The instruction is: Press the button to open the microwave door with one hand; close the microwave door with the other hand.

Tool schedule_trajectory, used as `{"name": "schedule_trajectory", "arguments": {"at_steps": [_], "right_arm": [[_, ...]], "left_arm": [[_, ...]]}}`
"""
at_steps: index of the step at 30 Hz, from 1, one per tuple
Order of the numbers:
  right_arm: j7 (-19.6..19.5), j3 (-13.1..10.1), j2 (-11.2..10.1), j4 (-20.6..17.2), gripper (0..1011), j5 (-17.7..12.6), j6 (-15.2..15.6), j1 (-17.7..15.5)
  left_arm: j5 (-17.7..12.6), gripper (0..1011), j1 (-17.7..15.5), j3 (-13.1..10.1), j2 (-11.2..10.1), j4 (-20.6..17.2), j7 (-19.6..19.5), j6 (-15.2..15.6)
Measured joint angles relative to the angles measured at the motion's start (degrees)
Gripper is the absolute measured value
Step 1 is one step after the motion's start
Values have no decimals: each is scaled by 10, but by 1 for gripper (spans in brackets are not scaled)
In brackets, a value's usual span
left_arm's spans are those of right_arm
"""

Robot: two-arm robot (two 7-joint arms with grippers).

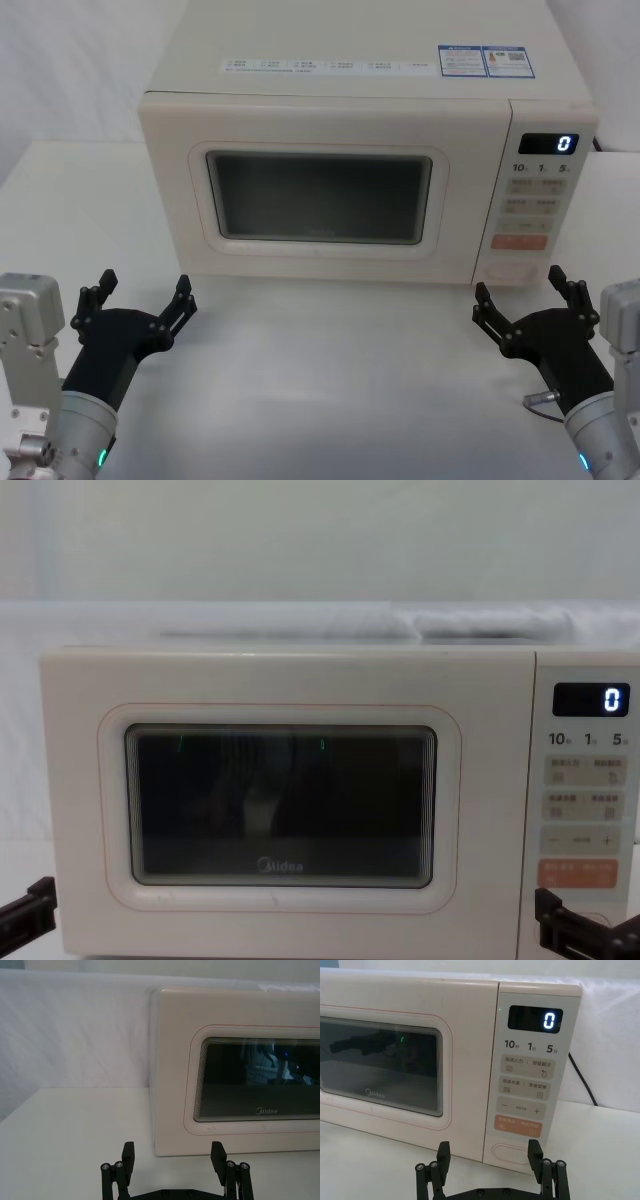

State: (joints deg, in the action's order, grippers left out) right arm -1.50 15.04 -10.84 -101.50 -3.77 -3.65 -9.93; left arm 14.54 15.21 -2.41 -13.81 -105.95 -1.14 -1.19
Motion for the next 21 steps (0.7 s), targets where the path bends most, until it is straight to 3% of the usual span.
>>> {"name": "schedule_trajectory", "arguments": {"at_steps": [21], "right_arm": [[0,0,0,0,1002,0,0,0]], "left_arm": [[0,1001,0,0,0,0,0,0]]}}
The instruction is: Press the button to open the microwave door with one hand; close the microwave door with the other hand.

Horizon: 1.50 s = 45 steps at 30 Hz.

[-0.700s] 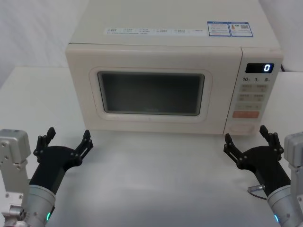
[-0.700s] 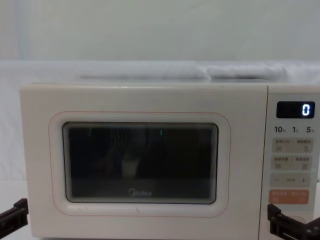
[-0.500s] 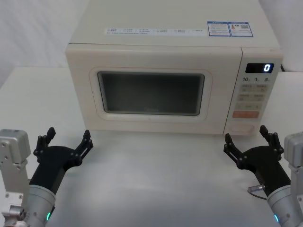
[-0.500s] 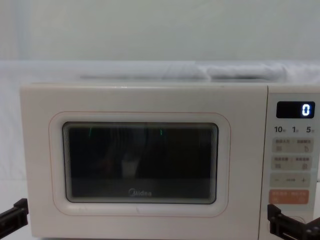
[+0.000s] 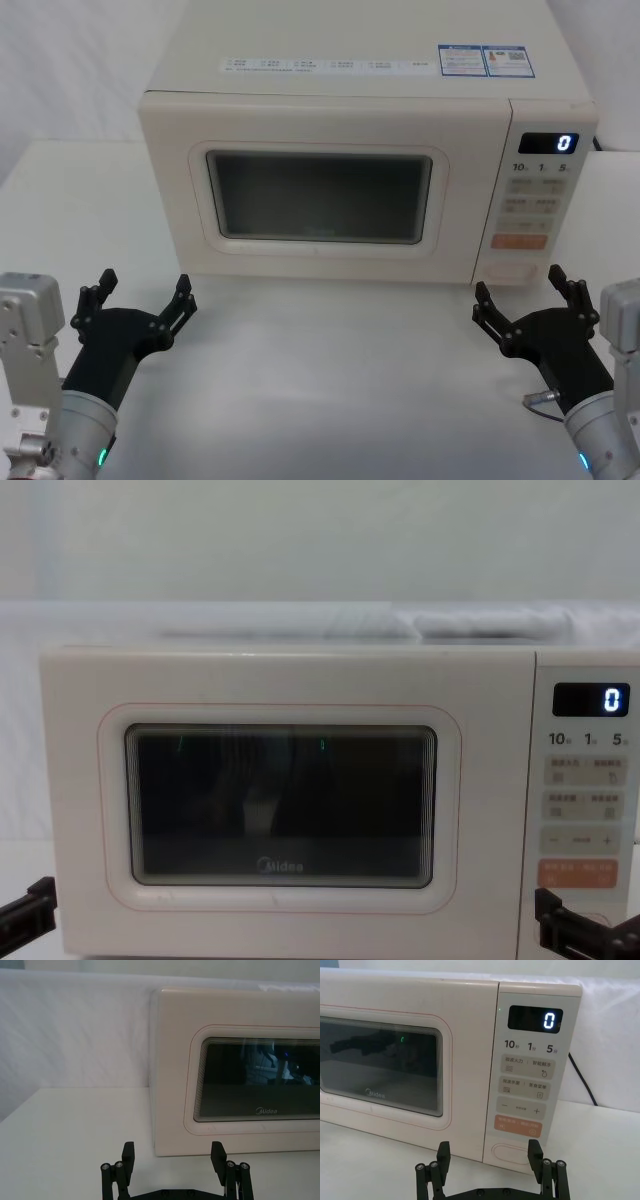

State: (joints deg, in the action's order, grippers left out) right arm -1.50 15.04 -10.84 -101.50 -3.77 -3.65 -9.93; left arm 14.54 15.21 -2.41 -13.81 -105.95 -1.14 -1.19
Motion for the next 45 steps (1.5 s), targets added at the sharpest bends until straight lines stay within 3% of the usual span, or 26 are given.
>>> {"name": "schedule_trajectory", "arguments": {"at_steps": [23,36,38,45], "right_arm": [[0,0,0,0,1001,0,0,0],[0,0,0,0,679,0,0,0],[0,0,0,0,568,0,0,0],[0,0,0,0,364,0,0,0]], "left_arm": [[0,1001,0,0,0,0,0,0],[0,1001,0,0,0,0,0,0],[0,1001,0,0,0,0,0,0],[0,1001,0,0,0,0,0,0]]}}
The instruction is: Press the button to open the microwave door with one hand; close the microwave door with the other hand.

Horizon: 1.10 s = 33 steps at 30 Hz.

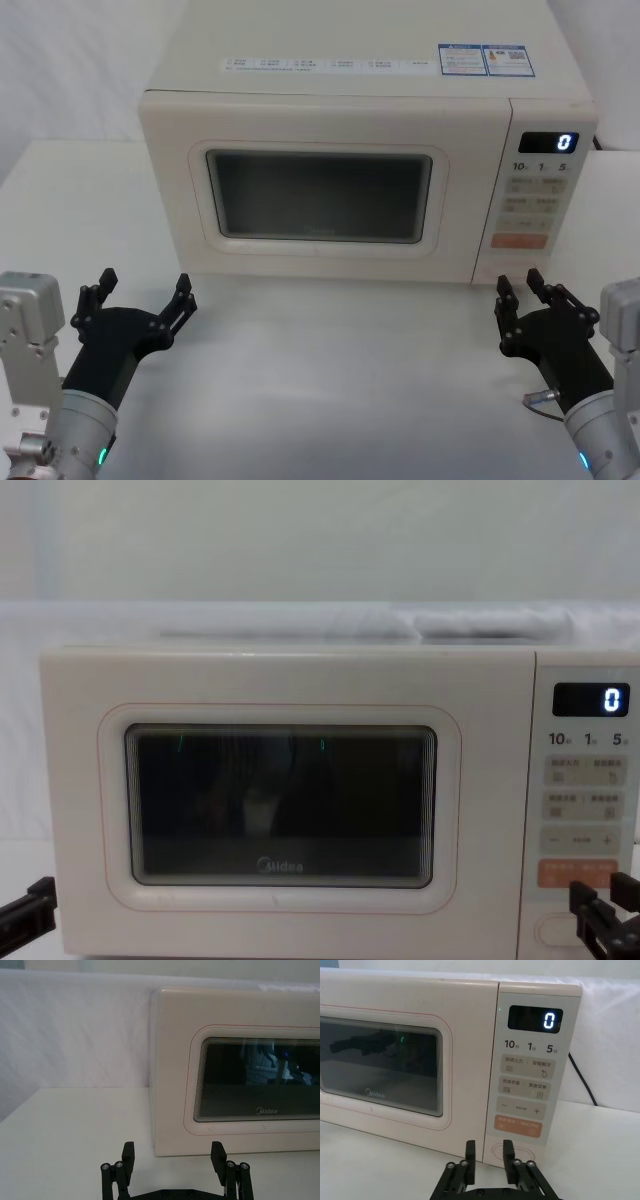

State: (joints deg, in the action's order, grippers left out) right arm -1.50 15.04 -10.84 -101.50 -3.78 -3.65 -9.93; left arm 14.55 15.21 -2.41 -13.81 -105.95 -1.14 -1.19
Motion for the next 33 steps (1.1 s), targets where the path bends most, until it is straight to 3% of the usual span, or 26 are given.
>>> {"name": "schedule_trajectory", "arguments": {"at_steps": [12,33], "right_arm": [[0,0,0,0,4,0,0,0],[5,-2,1,0,0,-1,0,0]], "left_arm": [[0,1001,0,0,0,0,0,0],[0,1001,0,0,0,0,0,0]]}}
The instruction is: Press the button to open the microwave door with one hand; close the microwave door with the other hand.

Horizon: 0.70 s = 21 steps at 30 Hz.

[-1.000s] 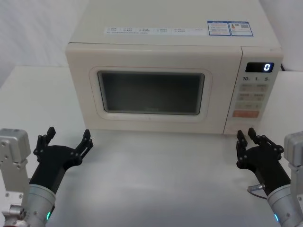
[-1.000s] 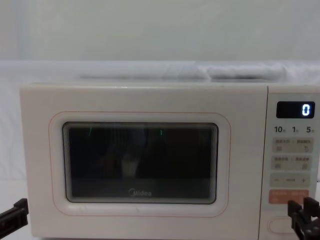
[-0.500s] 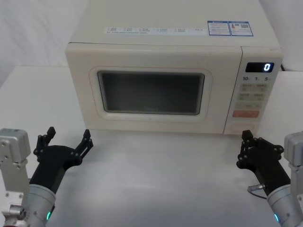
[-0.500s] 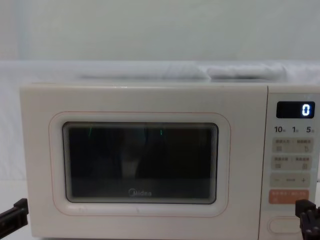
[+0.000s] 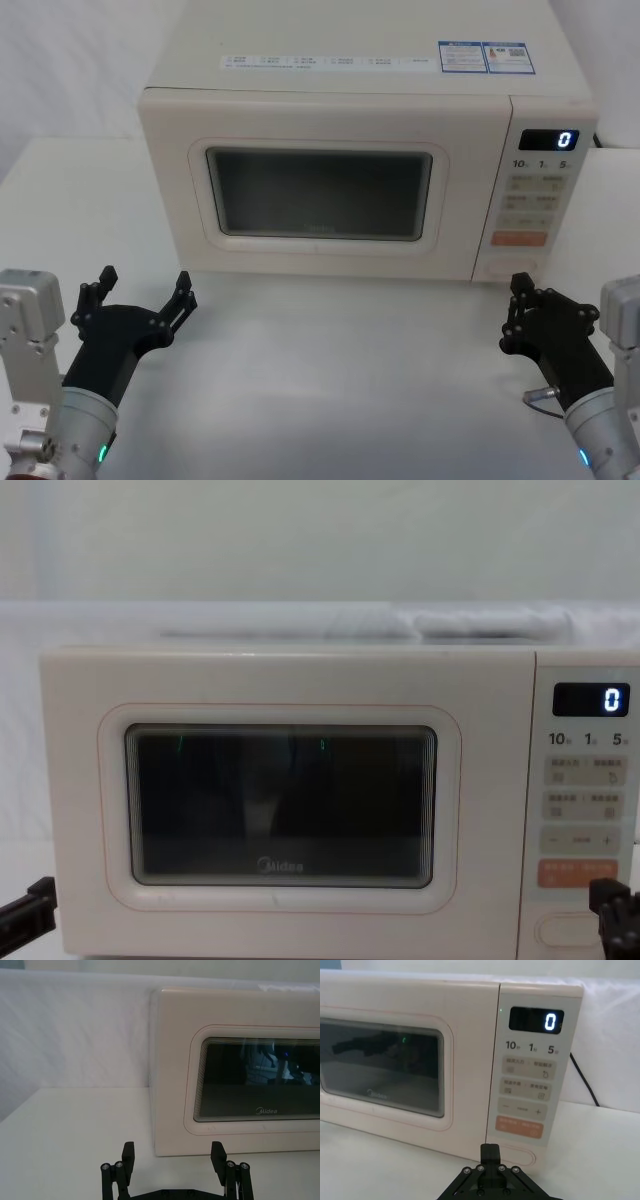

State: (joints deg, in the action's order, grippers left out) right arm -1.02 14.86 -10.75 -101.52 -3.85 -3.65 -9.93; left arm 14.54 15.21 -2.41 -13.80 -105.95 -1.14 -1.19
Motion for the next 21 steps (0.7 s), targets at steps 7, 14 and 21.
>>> {"name": "schedule_trajectory", "arguments": {"at_steps": [7,14,21], "right_arm": [[24,-12,5,-12,0,-9,6,-3],[45,-30,6,-28,0,-20,31,-8],[59,-51,8,-27,0,-26,49,-6]], "left_arm": [[0,1001,0,0,0,0,0,0],[0,1001,0,0,0,0,0,0],[0,1001,0,0,0,0,0,0]]}}
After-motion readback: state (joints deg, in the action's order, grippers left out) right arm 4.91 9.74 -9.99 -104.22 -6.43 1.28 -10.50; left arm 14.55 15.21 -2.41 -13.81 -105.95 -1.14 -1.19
